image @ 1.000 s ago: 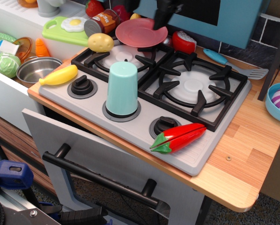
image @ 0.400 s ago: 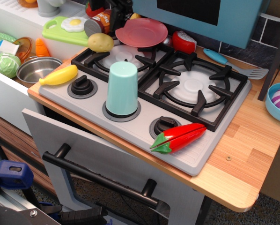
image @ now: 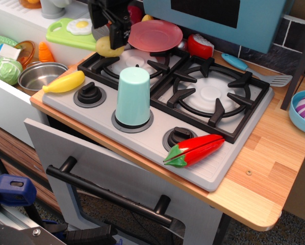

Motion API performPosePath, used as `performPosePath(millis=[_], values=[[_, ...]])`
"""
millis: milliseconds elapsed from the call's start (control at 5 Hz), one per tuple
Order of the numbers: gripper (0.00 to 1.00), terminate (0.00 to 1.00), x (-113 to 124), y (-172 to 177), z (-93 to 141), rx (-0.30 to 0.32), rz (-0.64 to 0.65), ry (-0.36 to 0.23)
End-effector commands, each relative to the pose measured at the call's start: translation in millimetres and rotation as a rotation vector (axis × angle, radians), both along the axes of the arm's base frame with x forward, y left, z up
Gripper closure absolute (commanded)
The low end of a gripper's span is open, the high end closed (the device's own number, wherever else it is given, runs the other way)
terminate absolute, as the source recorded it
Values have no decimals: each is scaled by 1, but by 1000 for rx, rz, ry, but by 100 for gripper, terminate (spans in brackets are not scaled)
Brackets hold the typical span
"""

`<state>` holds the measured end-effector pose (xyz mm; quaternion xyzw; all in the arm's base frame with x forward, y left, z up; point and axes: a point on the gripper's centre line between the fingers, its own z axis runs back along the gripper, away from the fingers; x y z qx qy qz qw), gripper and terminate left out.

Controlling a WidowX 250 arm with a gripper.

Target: Put potato on plate

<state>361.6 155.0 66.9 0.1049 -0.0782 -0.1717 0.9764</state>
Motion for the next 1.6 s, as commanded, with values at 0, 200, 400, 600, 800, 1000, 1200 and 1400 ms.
performPosePath(millis=[0,200,400,600,800,1000,1200,1400], values=[[0,0,-3,2,24,14,-8,-86],[0,0,-1,8,20,6,-24,-88],[0,0,5,12,18,-9,-34,-83],[0,0,11,14,15,-28,-34,-77],[0,0,15,15,9,-61,-24,-65],[0,0,18,15,1,-94,-21,-62],[0,0,15,12,-7,-121,-5,-73],[0,0,9,9,-8,-122,19,-85]])
